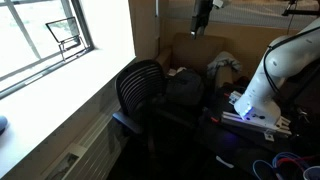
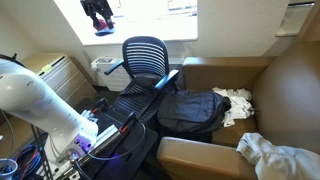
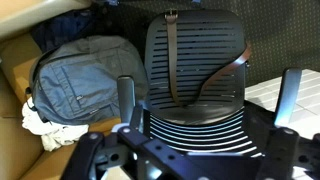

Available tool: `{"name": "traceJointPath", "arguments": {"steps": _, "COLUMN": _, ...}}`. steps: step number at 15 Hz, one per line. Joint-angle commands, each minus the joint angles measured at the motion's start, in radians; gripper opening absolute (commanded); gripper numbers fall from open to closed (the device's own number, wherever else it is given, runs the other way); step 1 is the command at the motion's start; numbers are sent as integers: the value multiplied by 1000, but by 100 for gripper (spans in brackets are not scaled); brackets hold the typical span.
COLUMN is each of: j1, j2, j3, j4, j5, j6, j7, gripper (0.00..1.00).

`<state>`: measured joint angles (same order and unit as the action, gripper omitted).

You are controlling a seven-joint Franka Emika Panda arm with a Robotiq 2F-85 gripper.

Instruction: Put the grey backpack on the black chair

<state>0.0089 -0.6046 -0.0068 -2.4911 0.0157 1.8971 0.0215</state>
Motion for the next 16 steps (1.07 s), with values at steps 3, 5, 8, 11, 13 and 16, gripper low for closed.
{"name": "traceJointPath", "arguments": {"steps": 3, "j1": -4, "j2": 0, "j3": 3, "j4": 2, "j5": 2, "j6": -3, "j7": -2, "gripper": 100}}
{"name": "traceJointPath", "arguments": {"steps": 5, "j1": -4, "j2": 0, "j3": 3, "j4": 2, "j5": 2, "j6": -3, "j7": -2, "gripper": 100}}
{"name": "traceJointPath", "arguments": {"steps": 8, "j1": -4, "j2": 0, "j3": 3, "j4": 2, "j5": 2, "j6": -3, "j7": -2, "gripper": 100}}
{"name": "traceJointPath", "arguments": {"steps": 11, "j1": -4, "j2": 0, "j3": 3, "j4": 2, "j5": 2, "j6": -3, "j7": -2, "gripper": 100}}
{"name": "traceJointPath", "arguments": {"steps": 13, "j1": 7, "j2": 110, "j3": 35, "j4": 88, "j5": 18, "j6": -75, "j7": 51, "gripper": 100}}
{"name": "traceJointPath", "arguments": {"steps": 16, "j1": 42, "j2": 279, "j3": 11, "j4": 65, "j5": 125, "j6": 22, "j7": 0, "gripper": 100}}
